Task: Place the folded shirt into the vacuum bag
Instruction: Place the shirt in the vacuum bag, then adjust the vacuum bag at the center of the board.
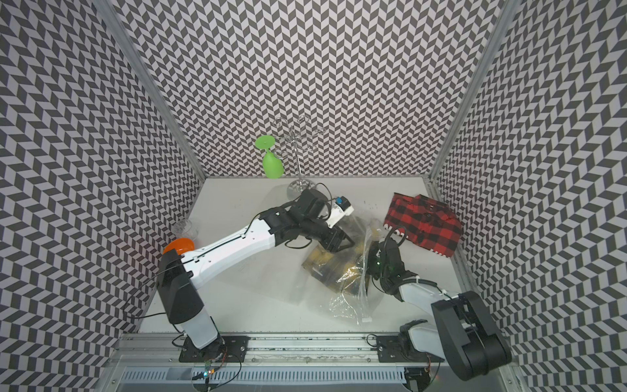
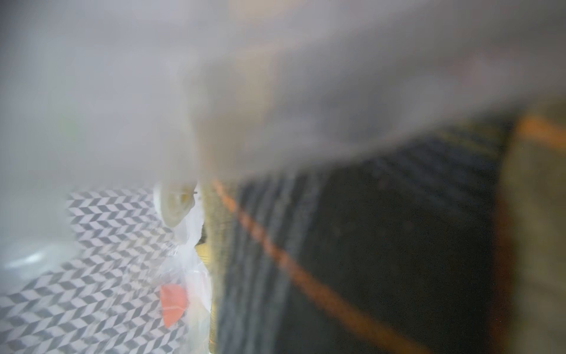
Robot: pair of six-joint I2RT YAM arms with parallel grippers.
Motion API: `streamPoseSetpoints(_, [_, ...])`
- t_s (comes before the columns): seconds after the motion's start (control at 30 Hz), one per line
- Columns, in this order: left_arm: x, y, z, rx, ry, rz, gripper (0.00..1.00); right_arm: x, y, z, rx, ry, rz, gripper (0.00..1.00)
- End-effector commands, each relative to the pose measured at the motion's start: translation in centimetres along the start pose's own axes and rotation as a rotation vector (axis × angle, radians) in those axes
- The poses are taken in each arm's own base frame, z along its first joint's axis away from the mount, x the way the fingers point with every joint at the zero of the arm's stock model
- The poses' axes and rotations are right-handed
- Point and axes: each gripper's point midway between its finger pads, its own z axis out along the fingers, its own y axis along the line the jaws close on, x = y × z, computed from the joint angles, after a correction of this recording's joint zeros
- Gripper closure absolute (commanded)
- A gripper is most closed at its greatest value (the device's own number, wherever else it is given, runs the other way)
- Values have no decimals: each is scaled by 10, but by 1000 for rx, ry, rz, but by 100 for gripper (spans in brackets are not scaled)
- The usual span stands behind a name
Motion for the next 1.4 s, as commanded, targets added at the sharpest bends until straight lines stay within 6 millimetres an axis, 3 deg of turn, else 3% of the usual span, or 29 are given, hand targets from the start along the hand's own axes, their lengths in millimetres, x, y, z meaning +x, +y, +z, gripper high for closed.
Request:
streamPoseSetpoints(0.0, [-34, 34, -49, -106, -190, -79, 32, -10, -1, 6, 20, -36, 23, 86])
streamPoseSetpoints(0.07, [-31, 63, -75, -177, -254, -148, 32, -16, 2, 7, 22, -53, 35, 87])
streamPoseSetpoints(0.13, [-15, 101, -95, -270, -295, -242, 32, -22, 7, 9, 17, -68, 43, 87])
streamPoseSetpoints(0.27, [53, 181, -109, -472, -284, -459, 34, -29, 18, 13, 4, -78, 54, 88])
streamPoseSetpoints(0.33, [92, 207, -105, -522, -262, -564, 36, -31, 19, 14, 6, -79, 58, 88])
streamPoseSetpoints(0.4, [127, 223, -99, -544, -243, -653, 37, -32, 20, 15, 6, -76, 56, 88])
streamPoseSetpoints(0.47, [149, 233, -94, -561, -227, -710, 38, -32, 21, 16, 5, -69, 53, 88])
streamPoseSetpoints(0.77, [227, 262, -65, -556, -139, -938, 39, -30, 26, 17, -28, -46, 60, 88])
streamPoseSetpoints(1.0, [245, 287, -59, -591, -144, -1004, 39, -25, 27, 13, -36, -33, 63, 88])
streamPoseSetpoints(1.1, [250, 307, -63, -635, -160, -1038, 40, -15, 29, 12, -46, -10, 64, 88])
streamPoseSetpoints(1.37, [215, 363, -66, -707, -210, -1037, 40, 14, 42, 16, -82, 74, 65, 88])
